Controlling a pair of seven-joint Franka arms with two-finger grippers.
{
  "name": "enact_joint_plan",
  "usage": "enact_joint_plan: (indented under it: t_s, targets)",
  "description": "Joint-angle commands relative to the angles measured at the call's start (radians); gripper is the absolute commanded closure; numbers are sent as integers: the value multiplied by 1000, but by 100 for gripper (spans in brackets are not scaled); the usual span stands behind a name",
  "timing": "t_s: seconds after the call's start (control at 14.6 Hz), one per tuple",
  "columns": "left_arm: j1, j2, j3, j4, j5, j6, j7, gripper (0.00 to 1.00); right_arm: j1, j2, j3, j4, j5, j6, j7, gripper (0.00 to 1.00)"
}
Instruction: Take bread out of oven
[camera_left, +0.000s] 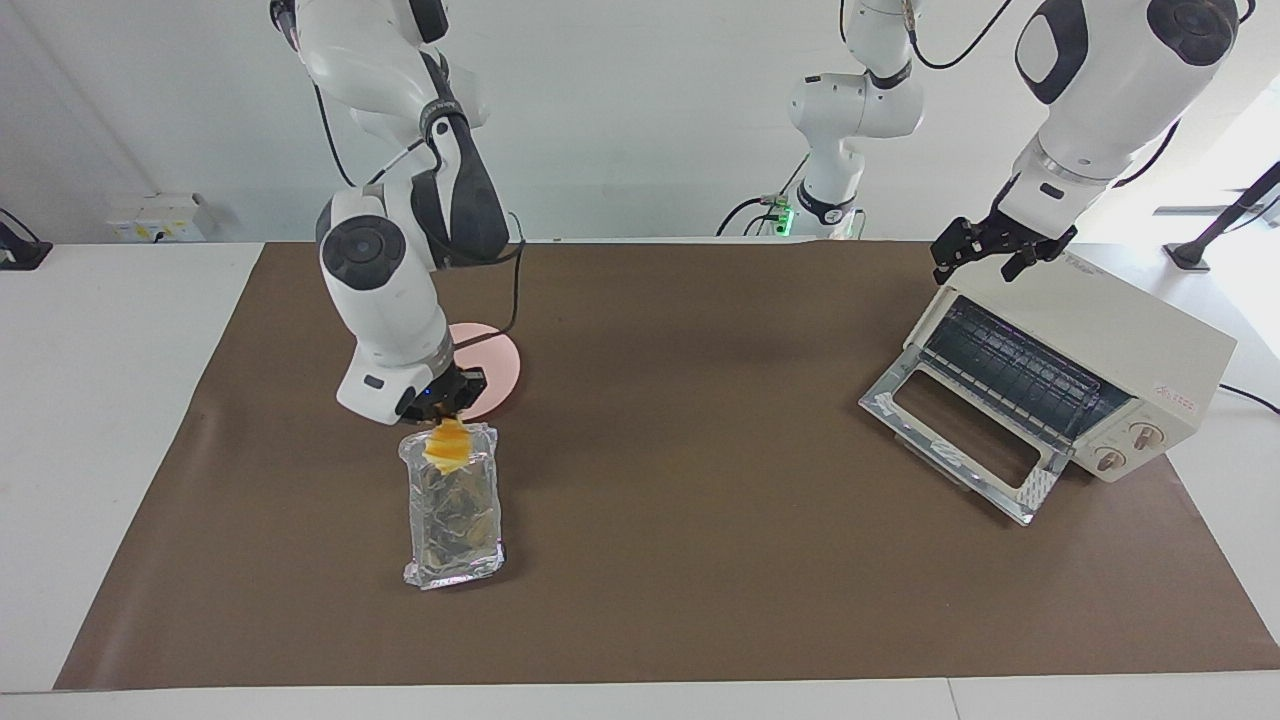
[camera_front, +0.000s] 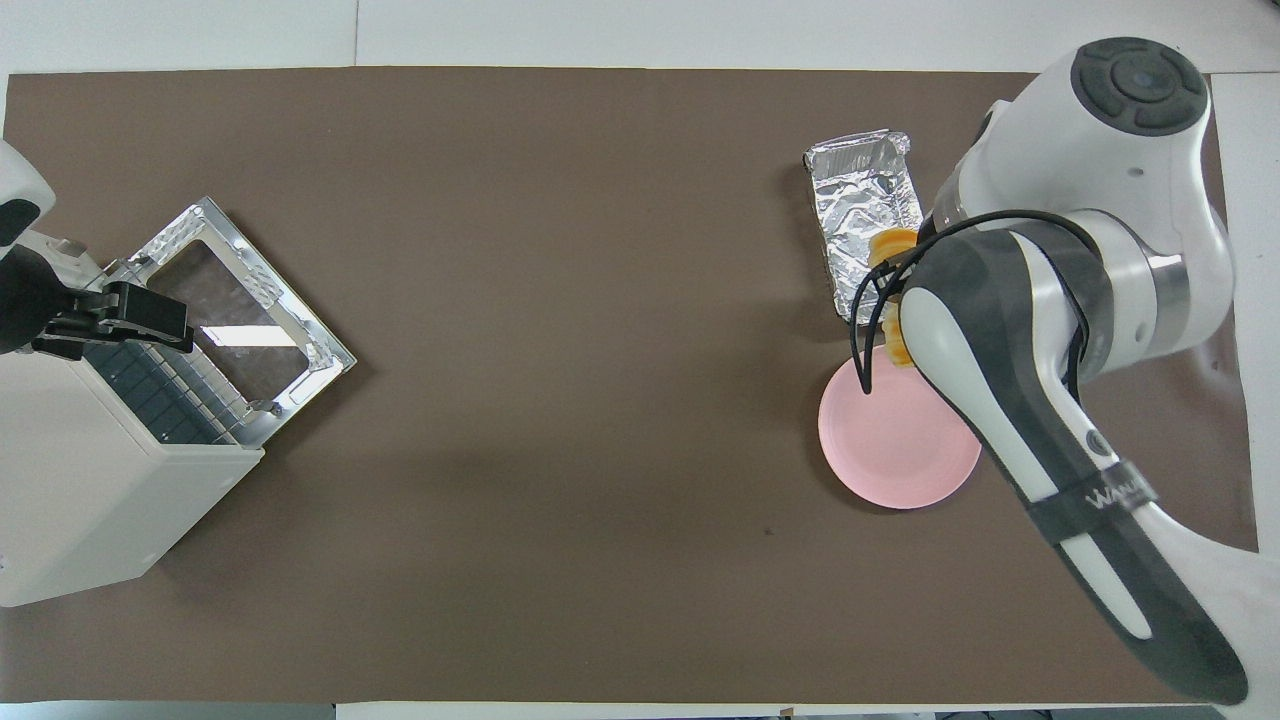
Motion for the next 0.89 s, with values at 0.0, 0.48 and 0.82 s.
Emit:
enact_joint_plan:
  t_s: [0.0, 0.48, 0.82]
  targets:
    - [-3, -28, 1, -27, 8, 8, 0, 0, -36, -278, 6, -399, 65, 173, 7, 100]
    - [-3, -28, -2, -28, 8, 1, 0, 0, -5, -440, 8, -825, 109, 568, -1, 100]
    - [7, -33, 1, -33, 6, 2, 6, 0, 10, -303, 6, -859, 109, 780, -13, 100]
